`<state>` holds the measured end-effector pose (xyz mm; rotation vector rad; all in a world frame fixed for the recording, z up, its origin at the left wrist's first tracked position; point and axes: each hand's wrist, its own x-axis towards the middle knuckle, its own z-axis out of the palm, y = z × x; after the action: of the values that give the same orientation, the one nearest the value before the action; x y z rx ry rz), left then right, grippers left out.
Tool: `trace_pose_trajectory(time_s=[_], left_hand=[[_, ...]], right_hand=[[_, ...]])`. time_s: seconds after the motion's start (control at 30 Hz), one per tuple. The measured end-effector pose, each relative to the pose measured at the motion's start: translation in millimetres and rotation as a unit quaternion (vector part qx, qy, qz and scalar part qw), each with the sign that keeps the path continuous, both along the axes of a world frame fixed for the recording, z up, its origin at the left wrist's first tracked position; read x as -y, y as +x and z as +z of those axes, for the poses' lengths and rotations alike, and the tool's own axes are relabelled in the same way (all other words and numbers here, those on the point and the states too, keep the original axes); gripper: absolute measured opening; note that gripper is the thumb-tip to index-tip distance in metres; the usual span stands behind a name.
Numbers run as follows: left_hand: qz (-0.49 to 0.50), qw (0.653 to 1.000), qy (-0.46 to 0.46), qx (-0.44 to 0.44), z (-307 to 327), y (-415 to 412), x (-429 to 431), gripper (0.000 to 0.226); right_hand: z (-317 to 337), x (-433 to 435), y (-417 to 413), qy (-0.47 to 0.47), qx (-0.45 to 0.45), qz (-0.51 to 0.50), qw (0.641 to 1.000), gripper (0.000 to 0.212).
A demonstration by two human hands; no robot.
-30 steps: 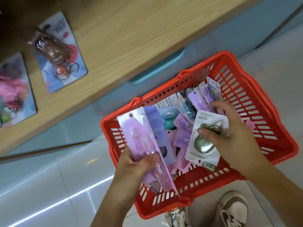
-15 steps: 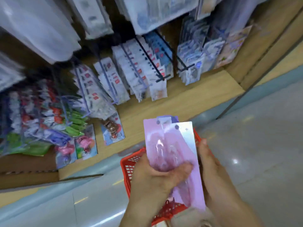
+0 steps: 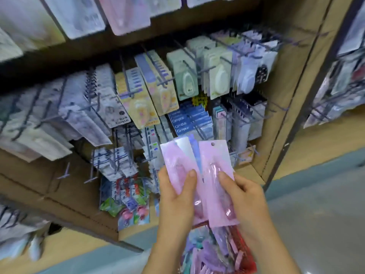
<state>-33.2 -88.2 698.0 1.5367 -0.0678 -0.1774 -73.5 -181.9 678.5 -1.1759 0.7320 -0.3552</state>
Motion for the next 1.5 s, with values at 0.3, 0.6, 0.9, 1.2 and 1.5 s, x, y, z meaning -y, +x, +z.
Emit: trace_pose_trajectory(time_s=[0.3, 0.6, 0.9, 1.2, 1.5], left_hand=[[-0.032, 0.994, -0.101, 0.027, 135, -27, -55, 0.026], [-0.112, 0.988, -0.105, 0.012, 172, -57, -68, 0.049], [0.011, 0.99, -0.025, 0.138, 213, -55, -104, 0.043], [0.18, 0.943, -0.073, 0.269, 265, -10, -163, 0.061], [0.197, 0.925, -0.119, 0.301, 318, 74, -199, 0.037]], right_hand=[[134, 36, -58, -0.104, 0.201, -0.037, 0.973, 0.013], [198, 11, -68, -0.176, 0.267, 0.036, 0.947, 0.031], [235, -30, -41, -0.161, 0.323, 0.072, 0.93, 0.027], [284, -77, 30, -0.176, 0.375, 0.135, 0.9, 0.035], [346, -101, 91, -0.17, 0.384, 0.013, 0.908, 0.018]])
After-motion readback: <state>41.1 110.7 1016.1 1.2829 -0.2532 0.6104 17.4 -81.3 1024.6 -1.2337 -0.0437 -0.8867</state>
